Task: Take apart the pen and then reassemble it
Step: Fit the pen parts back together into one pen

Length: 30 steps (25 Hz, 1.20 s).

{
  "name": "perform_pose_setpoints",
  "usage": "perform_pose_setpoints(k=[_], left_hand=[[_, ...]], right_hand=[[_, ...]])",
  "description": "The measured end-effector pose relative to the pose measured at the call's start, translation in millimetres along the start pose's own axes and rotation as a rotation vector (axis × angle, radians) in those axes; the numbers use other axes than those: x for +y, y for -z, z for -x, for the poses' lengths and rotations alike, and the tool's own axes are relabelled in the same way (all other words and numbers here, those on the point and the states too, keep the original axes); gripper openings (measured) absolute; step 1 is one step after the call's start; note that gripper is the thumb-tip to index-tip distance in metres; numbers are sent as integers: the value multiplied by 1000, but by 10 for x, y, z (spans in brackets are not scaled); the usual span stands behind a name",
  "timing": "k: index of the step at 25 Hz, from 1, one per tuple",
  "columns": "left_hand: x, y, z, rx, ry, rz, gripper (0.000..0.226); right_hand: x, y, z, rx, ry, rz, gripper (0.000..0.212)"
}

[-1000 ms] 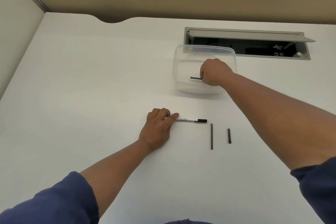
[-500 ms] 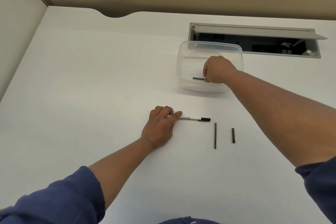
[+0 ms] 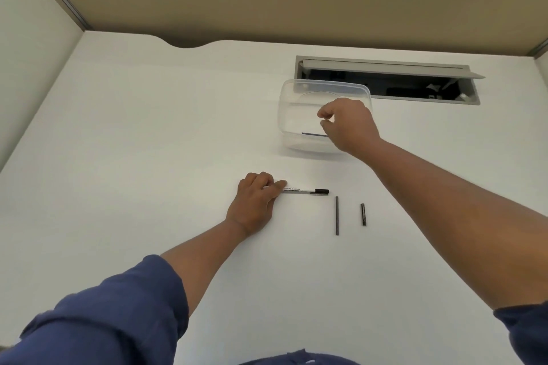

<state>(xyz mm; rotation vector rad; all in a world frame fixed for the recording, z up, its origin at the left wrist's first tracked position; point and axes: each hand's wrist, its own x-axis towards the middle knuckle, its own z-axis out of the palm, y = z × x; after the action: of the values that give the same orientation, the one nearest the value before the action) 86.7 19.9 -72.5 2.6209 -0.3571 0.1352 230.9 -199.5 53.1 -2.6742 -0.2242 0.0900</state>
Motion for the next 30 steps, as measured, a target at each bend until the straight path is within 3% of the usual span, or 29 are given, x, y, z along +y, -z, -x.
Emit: perform_pose_setpoints(k=[7,11,16,20,24,30], left_hand=[[30,95,-49,-53,124,186,38],[169,190,60,-71,157,279,36],[557,337,301,-120,285,495,24],[753,380,472,-147,365,600,21],[949,456,562,-191,368,631,22],[1010,533,596,-351,344,692,29]], right_hand=[[65,-80,811,43,41,-103,23],[126,-205,1234,52,-28,-217,26],[110,-293,1612,16,-354,-690,32],[-19,-338,1834,-102,-427,-965,22],[-165,-379,1978,-155,-455,-1063,11],[-224,-348,1977,-164,-485,-1084,20]])
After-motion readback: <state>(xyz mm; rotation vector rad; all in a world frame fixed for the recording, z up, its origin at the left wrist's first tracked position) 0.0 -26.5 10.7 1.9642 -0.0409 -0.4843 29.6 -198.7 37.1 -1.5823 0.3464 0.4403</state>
